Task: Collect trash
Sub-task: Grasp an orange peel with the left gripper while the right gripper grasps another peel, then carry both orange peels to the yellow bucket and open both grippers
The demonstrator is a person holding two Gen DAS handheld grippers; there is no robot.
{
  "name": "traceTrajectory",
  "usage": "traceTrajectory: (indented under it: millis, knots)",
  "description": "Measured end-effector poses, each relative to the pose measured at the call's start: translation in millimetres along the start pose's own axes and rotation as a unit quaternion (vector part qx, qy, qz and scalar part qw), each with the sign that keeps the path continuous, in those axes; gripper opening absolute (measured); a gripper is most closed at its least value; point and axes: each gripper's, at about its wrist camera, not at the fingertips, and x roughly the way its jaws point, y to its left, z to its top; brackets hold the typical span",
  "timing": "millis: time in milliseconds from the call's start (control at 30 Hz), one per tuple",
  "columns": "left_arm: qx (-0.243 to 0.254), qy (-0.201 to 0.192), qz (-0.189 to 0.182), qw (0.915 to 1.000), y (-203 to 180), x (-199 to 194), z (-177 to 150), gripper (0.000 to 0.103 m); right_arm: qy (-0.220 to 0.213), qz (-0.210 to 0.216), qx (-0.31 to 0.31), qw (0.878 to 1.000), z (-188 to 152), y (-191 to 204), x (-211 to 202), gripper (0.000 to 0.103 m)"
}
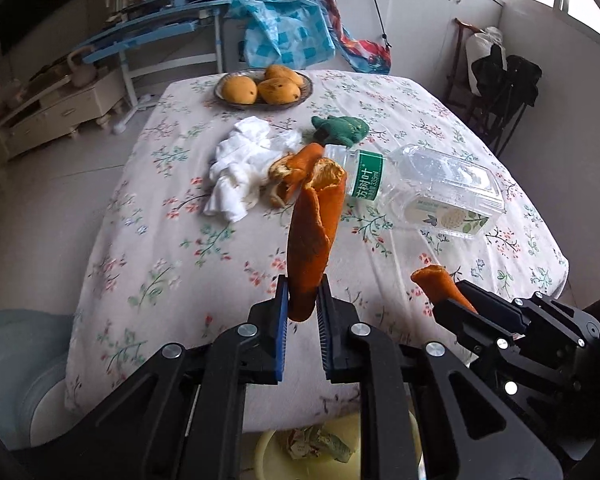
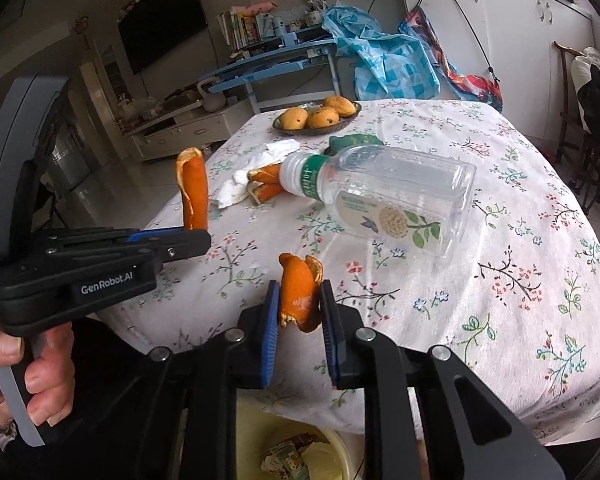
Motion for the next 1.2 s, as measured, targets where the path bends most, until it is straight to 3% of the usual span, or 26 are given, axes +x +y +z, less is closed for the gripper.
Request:
traceTrajectory:
  millis: [300,667,700,767,1200]
  knots:
    - [0.003,-0.005,0.01,0.9999,1,-19,-18,0.014,0.015,0.028,-0.015,0.999,-9,17,-18,0.02]
    - [0.002,-0.01,0.01,0.9999,2,-33,-31,0.014,0.095,0.068,-0.037,0.992,-55,46,-26,0.022]
    - [0.003,-0.01,0.01,0.9999,2,-34,-32,0.014,0.106,0.069,-0.039,0.991,-58,47,-24,0.023]
    - [0.004,-0.008,0.009,0.9999,1,-36,-35,0.014,0.122,0.071,-0.041,0.989,-64,50,-19,0.041]
    - [0.002,0.017,-0.017,0.9997,-2,-50,-65,0.014,0.086,0.037,-0.018,0.995,-61,36,-24,0.052]
